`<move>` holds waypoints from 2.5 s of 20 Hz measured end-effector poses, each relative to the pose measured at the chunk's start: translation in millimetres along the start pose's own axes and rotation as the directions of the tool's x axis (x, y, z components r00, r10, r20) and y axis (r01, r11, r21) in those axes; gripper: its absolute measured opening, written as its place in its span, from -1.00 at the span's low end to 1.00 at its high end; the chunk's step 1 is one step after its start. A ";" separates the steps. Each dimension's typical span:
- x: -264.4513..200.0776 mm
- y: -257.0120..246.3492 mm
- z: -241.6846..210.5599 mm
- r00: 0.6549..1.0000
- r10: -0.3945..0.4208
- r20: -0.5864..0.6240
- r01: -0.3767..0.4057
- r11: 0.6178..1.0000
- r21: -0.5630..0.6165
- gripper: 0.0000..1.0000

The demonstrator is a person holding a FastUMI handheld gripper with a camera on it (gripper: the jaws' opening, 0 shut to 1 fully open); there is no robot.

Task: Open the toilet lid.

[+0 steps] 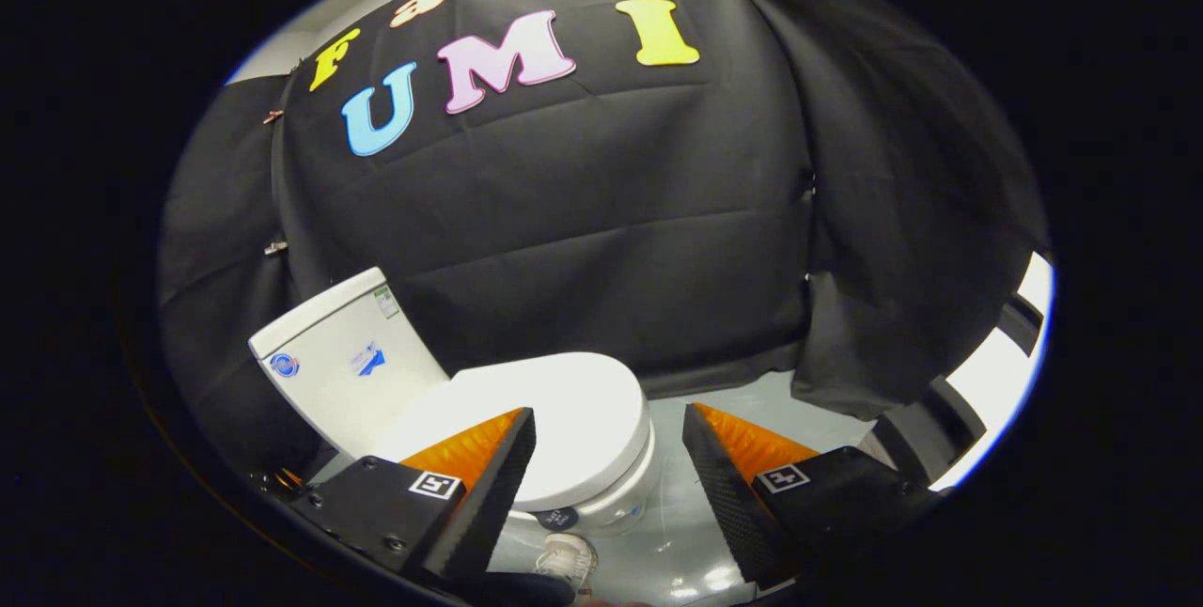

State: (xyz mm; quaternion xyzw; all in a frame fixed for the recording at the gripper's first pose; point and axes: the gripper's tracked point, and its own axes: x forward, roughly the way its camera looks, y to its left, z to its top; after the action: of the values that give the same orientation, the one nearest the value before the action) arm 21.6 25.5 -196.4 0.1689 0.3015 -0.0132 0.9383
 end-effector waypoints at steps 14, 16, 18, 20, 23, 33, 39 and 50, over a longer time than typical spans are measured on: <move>38.8 3.0 -142.9 0.919 0.089 -0.383 0.016 0.965 0.263 0.96; 44.3 9.2 -157.6 0.904 0.125 -0.410 0.015 0.947 0.320 0.96; 48.3 10.2 -175.6 0.878 0.141 -0.456 0.047 0.926 0.376 0.96; 48.9 12.3 -195.6 0.847 0.153 -0.510 0.079 0.911 0.404 0.97; 55.0 15.6 -206.8 0.843 0.160 -0.513 0.061 0.919 0.389 0.97; 67.0 36.7 -218.5 0.815 0.217 -0.537 0.024 0.914 0.406 0.11; 69.6 34.9 -218.9 0.806 0.230 -0.546 0.036 0.901 0.432 -0.10; 69.2 38.7 -217.9 0.796 0.269 -0.542 -0.057 0.925 0.376 -0.35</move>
State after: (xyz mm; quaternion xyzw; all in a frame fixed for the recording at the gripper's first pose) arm -39.2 138.1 -389.8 0.3502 0.5519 0.0693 0.7536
